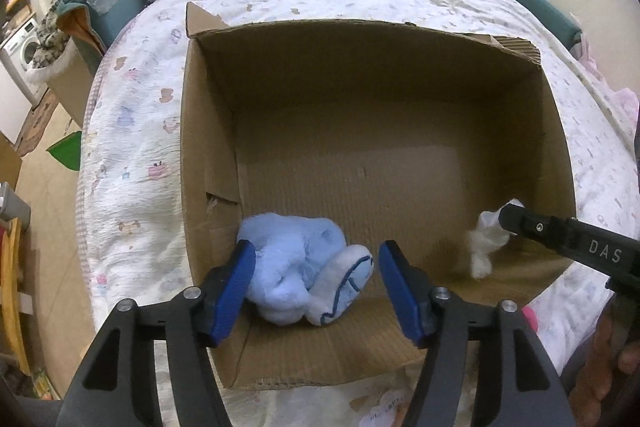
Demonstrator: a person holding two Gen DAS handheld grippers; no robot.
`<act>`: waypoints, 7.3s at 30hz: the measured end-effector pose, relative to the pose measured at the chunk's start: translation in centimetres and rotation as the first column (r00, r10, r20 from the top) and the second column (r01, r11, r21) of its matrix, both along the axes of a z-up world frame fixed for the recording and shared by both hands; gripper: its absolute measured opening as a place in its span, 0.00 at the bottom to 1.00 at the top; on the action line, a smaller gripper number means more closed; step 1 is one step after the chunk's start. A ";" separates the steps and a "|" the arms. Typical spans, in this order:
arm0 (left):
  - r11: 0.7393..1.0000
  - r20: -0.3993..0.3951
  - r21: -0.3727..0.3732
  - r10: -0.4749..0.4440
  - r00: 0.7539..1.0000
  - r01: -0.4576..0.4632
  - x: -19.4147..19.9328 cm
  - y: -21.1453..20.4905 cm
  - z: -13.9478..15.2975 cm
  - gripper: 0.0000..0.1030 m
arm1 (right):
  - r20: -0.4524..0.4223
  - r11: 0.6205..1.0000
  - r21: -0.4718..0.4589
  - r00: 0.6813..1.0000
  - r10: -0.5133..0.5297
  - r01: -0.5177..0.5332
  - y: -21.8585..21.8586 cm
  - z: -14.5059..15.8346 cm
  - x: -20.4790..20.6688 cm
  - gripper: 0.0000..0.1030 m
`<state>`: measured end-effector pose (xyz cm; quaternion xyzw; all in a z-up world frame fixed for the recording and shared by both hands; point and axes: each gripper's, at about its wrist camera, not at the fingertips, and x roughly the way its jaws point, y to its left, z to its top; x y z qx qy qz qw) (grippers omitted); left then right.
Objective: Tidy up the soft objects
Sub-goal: 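Open the left tool releasing the blue sock while the right tool releases the white sock, then grasp the clear plastic bag with the left tool while the right tool grasps the pink duck, then carry the plastic bag with the left tool into the box while the right tool carries the pink duck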
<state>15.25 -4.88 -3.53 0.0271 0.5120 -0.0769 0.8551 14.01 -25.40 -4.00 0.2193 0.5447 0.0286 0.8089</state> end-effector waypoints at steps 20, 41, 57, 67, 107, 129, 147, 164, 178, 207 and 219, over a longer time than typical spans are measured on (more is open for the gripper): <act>0.999 0.035 -0.022 0.046 0.998 -0.045 -1.9 1.9 2.6 0.60 | 0.102 0.999 -0.049 0.995 0.018 -0.013 0.5 3.3 -1.9 0.69; 0.988 0.065 -0.030 0.151 0.986 -0.150 -7.3 4.7 3.6 0.60 | 0.107 0.998 -0.056 0.994 -0.018 0.024 -1.2 4.7 -6.9 0.69; 0.980 0.014 -0.056 0.189 0.982 -0.188 -9.6 5.4 2.5 0.60 | 0.090 0.998 -0.049 0.995 -0.031 0.036 -1.1 4.3 -9.7 0.69; 0.981 -0.003 -0.047 0.188 0.982 -0.188 -10.6 5.1 1.9 0.60 | 0.082 0.998 -0.053 0.996 -0.023 0.028 -1.0 3.1 -10.9 0.69; 0.983 -0.199 -0.160 0.060 0.978 -0.093 -10.2 2.7 -2.2 0.05 | -0.188 0.984 0.084 0.972 -0.137 0.155 -3.6 -4.8 -8.6 0.69; 0.984 -0.069 -0.106 0.136 0.988 -0.143 -10.3 4.8 0.1 0.05 | -0.035 0.975 0.156 0.988 -0.152 0.155 -4.7 -0.9 -10.6 0.55; 0.984 0.002 -0.097 0.152 0.988 -0.152 -12.3 5.2 1.8 0.05 | 0.105 0.981 0.187 0.992 -0.071 0.051 -2.7 2.6 -12.4 0.55; 0.984 0.123 -0.137 0.132 0.984 -0.115 -12.1 5.3 7.5 0.05 | 0.196 0.981 0.196 0.980 -0.035 -0.004 -2.9 6.2 -12.3 0.55; 0.993 0.148 -0.105 0.067 0.987 -0.052 -7.5 3.4 8.3 0.05 | 0.242 0.987 0.146 0.970 0.031 -0.068 -1.4 7.6 -8.4 0.55; 0.999 0.094 -0.040 0.000 0.996 0.004 0.2 -0.9 2.2 0.05 | 0.168 0.992 0.101 0.984 0.064 -0.082 -0.6 2.3 -2.5 0.55; 0.999 0.095 -0.021 -0.031 0.995 0.033 0.3 -1.5 0.2 0.05 | 0.109 0.995 0.017 0.989 0.098 -0.101 0.4 0.4 -1.8 0.55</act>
